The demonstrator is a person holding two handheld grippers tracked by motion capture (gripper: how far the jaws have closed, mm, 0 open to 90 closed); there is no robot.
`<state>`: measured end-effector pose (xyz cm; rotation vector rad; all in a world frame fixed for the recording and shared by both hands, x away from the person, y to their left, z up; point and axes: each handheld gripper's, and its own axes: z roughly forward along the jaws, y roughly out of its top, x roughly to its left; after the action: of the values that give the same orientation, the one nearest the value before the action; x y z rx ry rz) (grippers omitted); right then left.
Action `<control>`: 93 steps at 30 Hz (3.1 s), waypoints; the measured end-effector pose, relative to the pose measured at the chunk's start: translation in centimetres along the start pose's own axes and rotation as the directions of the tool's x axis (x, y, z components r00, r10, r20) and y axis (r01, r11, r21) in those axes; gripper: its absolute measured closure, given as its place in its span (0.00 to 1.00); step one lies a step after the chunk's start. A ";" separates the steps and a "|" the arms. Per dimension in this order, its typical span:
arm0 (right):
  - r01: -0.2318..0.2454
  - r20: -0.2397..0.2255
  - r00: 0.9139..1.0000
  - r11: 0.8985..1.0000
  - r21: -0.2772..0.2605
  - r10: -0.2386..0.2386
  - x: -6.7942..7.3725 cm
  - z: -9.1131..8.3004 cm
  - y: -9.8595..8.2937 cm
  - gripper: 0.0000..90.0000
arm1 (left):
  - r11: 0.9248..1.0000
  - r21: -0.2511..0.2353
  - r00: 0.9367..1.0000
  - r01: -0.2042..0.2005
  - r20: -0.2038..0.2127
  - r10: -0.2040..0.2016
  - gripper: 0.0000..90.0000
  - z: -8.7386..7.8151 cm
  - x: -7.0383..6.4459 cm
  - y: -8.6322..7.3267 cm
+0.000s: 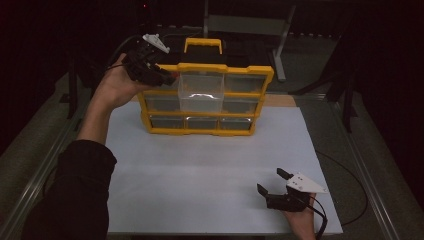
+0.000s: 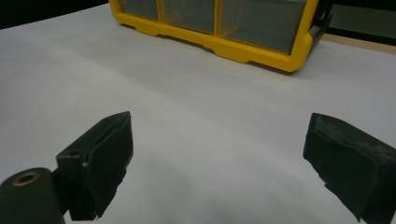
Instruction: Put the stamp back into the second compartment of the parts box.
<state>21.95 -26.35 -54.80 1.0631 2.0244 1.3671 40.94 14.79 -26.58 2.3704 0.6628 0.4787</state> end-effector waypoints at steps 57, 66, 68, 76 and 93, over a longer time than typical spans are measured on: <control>0.003 0.008 1.000 1.000 0.004 -0.003 0.1 -0.3 -0.1 0.09 | 0.996 -0.036 0.996 0.077 -0.046 -0.079 0.00 1.1 -1.6 2.4; -0.001 0.006 1.000 1.000 0.006 0.001 0.2 -0.3 -0.1 0.09 | 0.993 -0.049 0.990 0.111 -0.077 -0.114 0.00 0.8 -1.0 0.9; 0.002 0.005 1.000 1.000 0.007 -0.002 0.2 -0.3 -0.1 0.09 | 0.992 -0.052 0.990 0.114 -0.078 -0.118 0.00 0.8 -1.2 0.5; 0.002 0.007 1.000 1.000 0.004 -0.002 0.2 -0.2 -0.1 0.09 | 0.993 -0.063 0.991 0.103 -0.075 -0.108 0.00 0.8 -1.7 -1.8; 0.027 0.001 1.000 1.000 0.004 -0.027 0.4 0.0 -0.1 0.09 | 0.988 -0.089 0.980 0.125 -0.144 -0.137 0.00 3.1 -4.0 -10.8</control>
<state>21.68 -26.06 -54.89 1.0348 2.0335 1.3493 35.58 18.45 -36.57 2.2153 0.8463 0.6180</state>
